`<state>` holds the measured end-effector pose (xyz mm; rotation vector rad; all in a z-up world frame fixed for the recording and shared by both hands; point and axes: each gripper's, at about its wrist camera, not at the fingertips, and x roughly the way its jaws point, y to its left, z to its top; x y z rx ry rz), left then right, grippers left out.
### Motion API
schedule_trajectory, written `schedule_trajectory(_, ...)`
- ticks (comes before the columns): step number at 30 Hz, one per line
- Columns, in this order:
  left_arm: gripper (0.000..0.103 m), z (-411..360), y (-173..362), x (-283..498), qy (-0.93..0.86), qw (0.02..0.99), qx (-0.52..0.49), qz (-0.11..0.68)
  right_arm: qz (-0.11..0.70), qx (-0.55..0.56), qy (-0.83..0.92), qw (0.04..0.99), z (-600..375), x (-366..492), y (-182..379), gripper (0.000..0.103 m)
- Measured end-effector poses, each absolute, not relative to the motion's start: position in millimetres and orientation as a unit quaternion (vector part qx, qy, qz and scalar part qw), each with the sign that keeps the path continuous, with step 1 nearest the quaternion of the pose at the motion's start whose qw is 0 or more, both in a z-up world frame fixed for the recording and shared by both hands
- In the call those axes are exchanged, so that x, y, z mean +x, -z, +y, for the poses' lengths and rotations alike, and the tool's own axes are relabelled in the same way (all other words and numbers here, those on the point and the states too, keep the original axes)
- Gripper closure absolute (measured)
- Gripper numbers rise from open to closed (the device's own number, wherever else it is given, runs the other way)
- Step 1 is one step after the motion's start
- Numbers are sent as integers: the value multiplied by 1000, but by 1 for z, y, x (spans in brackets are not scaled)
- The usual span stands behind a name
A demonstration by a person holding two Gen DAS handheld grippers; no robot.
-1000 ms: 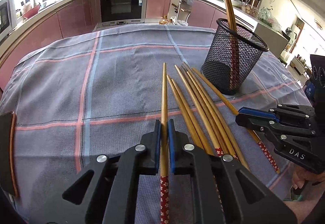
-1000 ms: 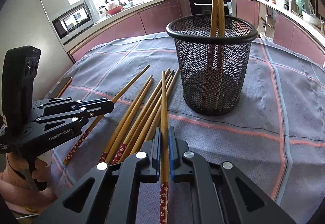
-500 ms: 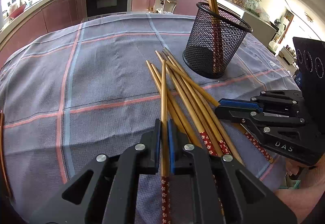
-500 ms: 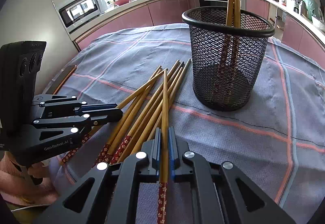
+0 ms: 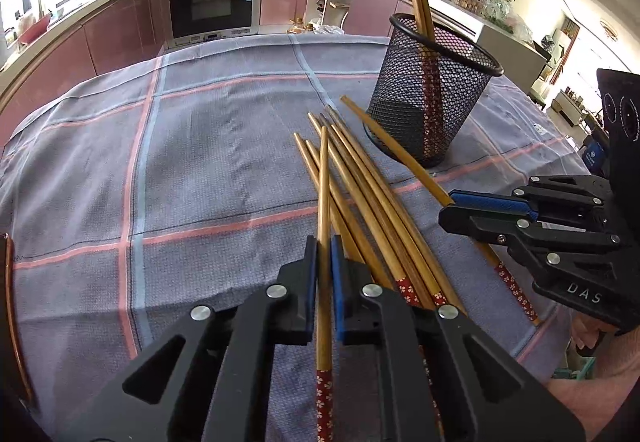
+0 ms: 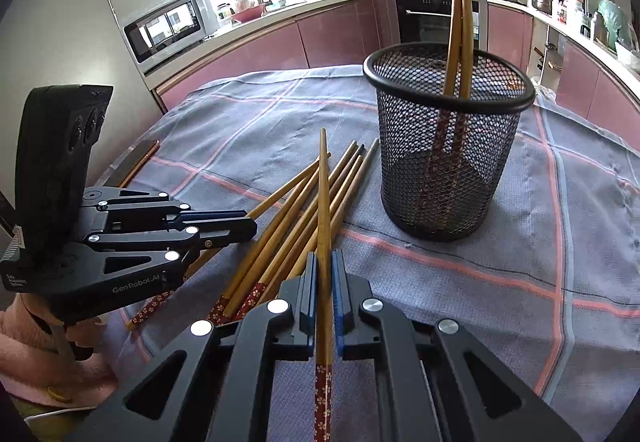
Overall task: Organize utensils
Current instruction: 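Close the right gripper on one chopstick while the left gripper grasps another, then lift both chopsticks upright and carry them over the mesh cup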
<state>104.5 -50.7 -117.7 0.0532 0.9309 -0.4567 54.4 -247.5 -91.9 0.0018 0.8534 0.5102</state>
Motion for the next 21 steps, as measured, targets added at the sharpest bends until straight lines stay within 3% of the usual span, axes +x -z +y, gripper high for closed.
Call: schedule_trajectory(21, 96, -22, -1, 80, 290, 903, -38, 315, 287, 43, -242, 926, -291, 36, 12, 97)
